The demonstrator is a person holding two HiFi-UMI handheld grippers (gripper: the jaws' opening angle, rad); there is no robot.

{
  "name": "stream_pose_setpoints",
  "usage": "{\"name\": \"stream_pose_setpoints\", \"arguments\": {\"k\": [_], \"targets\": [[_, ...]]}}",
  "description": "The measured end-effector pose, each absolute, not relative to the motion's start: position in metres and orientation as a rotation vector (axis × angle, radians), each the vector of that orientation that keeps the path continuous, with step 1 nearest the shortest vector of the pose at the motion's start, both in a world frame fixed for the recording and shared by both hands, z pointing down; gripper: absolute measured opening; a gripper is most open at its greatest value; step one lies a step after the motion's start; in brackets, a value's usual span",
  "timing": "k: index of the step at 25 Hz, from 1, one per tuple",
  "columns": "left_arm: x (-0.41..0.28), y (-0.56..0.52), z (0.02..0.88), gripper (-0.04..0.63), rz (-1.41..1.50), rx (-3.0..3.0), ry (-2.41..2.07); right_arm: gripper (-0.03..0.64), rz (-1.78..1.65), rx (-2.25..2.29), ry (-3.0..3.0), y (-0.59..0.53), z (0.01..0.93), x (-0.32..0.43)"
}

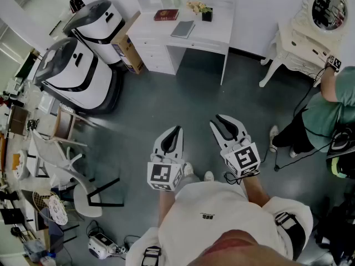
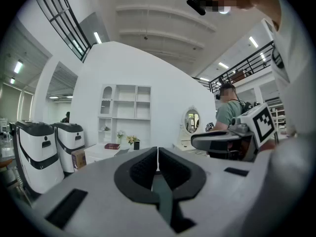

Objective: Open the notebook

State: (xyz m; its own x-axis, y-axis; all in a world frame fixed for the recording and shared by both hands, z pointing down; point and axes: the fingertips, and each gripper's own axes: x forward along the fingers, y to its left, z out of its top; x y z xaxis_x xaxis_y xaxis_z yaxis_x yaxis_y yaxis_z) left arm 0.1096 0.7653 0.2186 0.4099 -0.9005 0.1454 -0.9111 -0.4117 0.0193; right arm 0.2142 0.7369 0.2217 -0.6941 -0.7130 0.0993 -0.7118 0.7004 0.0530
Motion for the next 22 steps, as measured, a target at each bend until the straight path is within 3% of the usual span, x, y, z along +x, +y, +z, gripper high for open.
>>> {"name": "stream_pose_setpoints", "arguments": {"k": [22], "targets": [[0.093,0.711,0.234,0.0,0.179,2.558,-1.632,0.049,0.022,1.221,-2.8,0.682,0.228,0.188]]}}
